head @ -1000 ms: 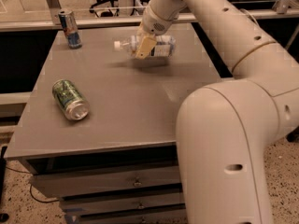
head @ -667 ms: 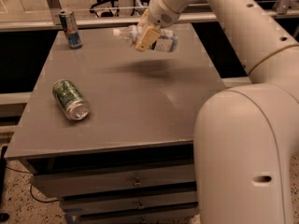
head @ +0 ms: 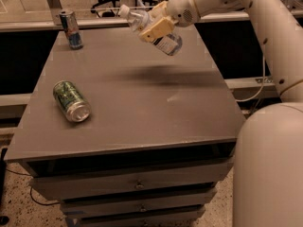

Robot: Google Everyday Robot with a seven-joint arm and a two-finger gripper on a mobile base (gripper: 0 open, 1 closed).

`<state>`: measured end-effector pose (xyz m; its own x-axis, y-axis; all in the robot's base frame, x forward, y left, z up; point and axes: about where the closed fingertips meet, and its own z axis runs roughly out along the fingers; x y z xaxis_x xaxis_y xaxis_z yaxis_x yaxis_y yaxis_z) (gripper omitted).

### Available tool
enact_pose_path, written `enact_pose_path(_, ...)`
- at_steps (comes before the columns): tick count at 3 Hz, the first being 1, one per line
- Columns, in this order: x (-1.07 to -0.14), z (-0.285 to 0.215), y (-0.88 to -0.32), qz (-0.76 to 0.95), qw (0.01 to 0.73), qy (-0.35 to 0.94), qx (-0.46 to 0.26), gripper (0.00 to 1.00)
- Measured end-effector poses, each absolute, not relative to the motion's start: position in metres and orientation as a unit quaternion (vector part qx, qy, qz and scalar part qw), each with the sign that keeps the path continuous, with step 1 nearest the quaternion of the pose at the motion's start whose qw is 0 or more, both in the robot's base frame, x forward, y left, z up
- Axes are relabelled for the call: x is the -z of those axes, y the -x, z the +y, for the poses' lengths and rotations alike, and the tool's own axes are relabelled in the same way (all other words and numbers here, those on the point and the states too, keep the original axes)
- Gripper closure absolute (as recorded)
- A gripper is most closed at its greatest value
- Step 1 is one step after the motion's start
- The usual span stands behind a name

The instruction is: Place blue plastic bottle upright

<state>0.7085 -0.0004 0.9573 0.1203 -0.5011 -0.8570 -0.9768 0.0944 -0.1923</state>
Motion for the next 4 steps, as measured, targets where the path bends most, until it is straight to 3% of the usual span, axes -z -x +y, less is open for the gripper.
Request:
enact_pose_path(2,-0.984,-0.027,-0.689,0.548,0.525,0.52,-0.391,1.0)
enact_pose_path(4,-0.98,-0.064,-0.657,0.52,0.595,0.44,-0.427,1.0)
